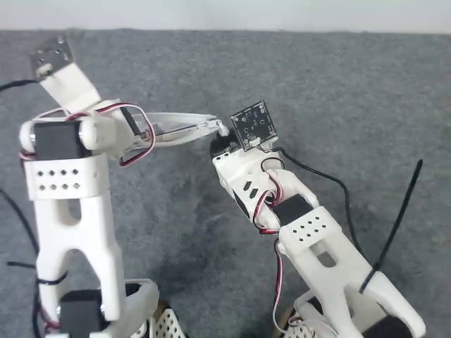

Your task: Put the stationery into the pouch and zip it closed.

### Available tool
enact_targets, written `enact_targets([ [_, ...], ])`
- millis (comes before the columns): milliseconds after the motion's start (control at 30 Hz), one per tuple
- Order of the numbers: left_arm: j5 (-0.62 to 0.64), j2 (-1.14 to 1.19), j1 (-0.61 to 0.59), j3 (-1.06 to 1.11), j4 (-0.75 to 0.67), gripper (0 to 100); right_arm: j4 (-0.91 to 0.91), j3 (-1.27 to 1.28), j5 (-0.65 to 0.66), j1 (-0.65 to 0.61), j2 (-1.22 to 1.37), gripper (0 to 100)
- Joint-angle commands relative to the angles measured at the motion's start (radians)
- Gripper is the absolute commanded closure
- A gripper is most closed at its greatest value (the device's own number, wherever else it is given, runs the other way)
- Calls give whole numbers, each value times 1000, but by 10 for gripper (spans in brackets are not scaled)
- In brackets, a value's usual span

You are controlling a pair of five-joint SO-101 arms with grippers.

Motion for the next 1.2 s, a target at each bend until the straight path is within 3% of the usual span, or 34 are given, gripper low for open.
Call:
enact_targets([
  [0,-2,-48,2,-10,-23,989,-16,-11,-2,10,-21,995],
  [200,-3,-48,3,-10,-23,989,42,-12,120,4,-22,993],
  [467,-14,-48,3,-10,-23,988,165,-14,126,-25,-91,993],
  [700,-155,-48,2,-8,-23,987,343,-12,196,-71,-245,993],
  [933,-178,-46,2,-8,-23,987,375,-11,232,-71,-269,993],
  [1033,-178,-46,2,4,-23,943,375,12,282,-74,-286,993],
  [1167,-178,-46,2,51,-55,803,406,25,293,-117,-320,993],
])
